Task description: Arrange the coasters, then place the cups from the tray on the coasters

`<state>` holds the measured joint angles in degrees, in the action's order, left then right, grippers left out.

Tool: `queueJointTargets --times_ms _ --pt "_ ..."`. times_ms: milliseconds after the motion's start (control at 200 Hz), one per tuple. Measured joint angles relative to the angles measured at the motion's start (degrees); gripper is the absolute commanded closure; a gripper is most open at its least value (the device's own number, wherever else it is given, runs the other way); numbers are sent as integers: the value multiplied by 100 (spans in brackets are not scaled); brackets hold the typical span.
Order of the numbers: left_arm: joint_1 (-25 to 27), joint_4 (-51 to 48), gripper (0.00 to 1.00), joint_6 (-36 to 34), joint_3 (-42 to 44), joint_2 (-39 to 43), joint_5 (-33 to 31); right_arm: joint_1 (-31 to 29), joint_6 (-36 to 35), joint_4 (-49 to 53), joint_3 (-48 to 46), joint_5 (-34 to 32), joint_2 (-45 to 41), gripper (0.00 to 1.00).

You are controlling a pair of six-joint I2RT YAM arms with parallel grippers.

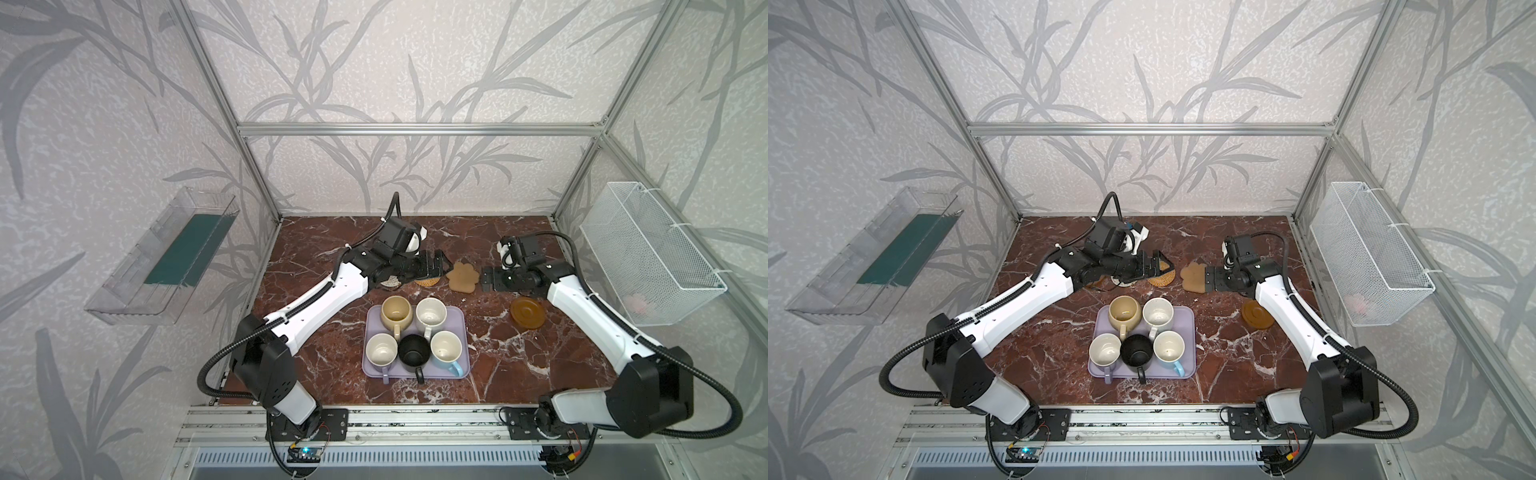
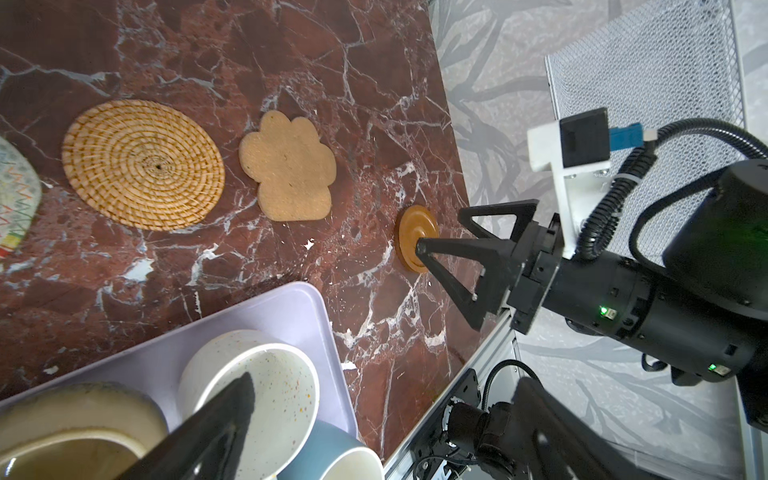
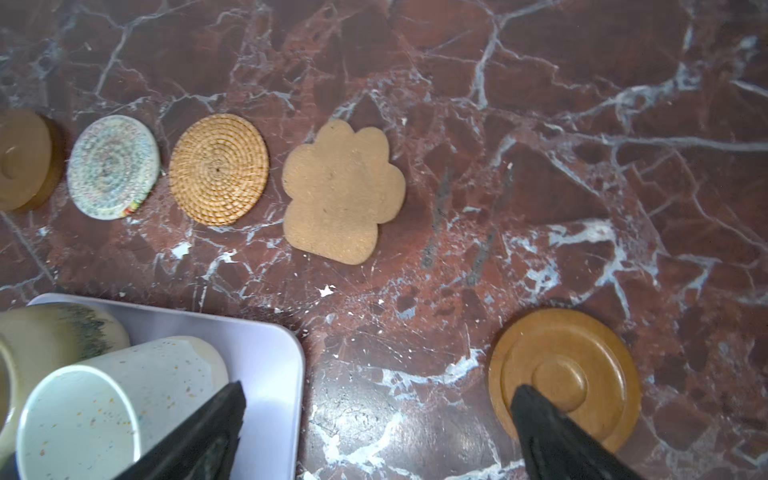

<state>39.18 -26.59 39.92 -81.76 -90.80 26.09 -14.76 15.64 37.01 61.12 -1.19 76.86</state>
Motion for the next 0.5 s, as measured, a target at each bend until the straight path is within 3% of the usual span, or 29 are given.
queueJointTargets --times_ms 265,500 --pt "603 157 1 83 284 -52 -76 553 278 -221 -929 -4 -330 1" --pt "955 216 1 103 181 -291 -269 931 291 -323 -1241 -37 -74 0"
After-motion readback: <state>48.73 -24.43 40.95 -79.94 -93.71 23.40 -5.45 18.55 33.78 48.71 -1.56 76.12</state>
